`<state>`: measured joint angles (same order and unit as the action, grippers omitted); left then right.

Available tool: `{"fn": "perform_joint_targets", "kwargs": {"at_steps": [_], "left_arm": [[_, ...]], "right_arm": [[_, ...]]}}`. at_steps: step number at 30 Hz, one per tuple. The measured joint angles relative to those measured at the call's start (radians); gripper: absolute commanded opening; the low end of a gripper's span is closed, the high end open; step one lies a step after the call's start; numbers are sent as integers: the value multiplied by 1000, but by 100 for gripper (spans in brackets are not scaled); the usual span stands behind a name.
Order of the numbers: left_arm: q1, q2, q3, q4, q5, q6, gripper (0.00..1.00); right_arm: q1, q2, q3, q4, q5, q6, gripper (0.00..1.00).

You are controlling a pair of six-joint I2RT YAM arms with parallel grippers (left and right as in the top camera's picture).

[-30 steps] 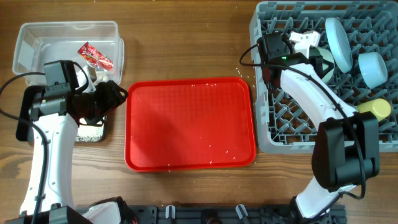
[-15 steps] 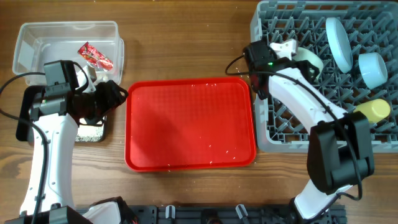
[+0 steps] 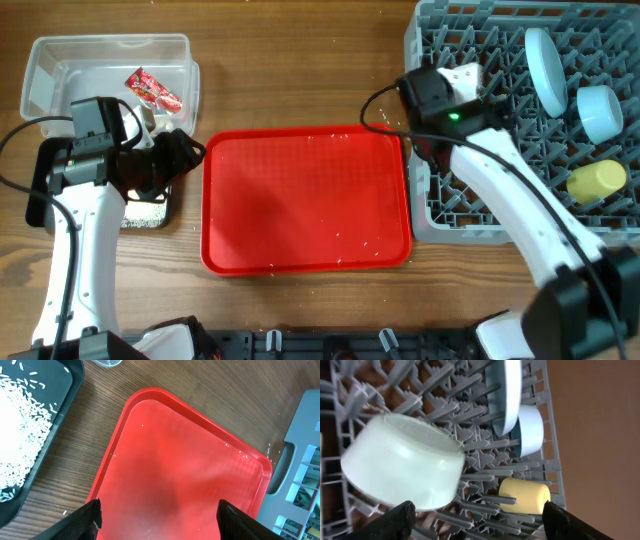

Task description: Sort waste into correct bins and load items into the dishwasher rack

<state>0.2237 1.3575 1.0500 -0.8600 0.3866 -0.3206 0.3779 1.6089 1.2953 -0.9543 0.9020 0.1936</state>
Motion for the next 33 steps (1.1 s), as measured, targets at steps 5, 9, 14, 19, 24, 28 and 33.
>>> {"fn": "perform_joint_targets", "kwargs": {"at_steps": [5, 9, 14, 19, 24, 28, 33], "left_arm": [[0, 0, 0, 0, 0, 0, 80], [-6, 0, 0, 8, -2, 6, 99], [-136, 0, 0, 66, -69, 37, 100], [-347, 15, 0, 62, -227, 92, 100], [-400, 24, 0, -129, -323, 93, 100], [-370, 20, -6, -249, -352, 67, 100], [-376, -164, -114, -100, -361, 53, 100]], "right_arm": [[-60, -161, 0, 9, -253, 6, 100], [-204, -212, 0, 10, -586, 7, 100], [-349, -211, 0, 40, -1026, -78, 100], [-368, -211, 0, 6, -1130, -130, 100], [-368, -211, -2, -141, -1126, -143, 100], [-368, -236, -40, -137, -1122, -143, 100], [-368, -478, -247, 34, -1111, -142, 100]]}}
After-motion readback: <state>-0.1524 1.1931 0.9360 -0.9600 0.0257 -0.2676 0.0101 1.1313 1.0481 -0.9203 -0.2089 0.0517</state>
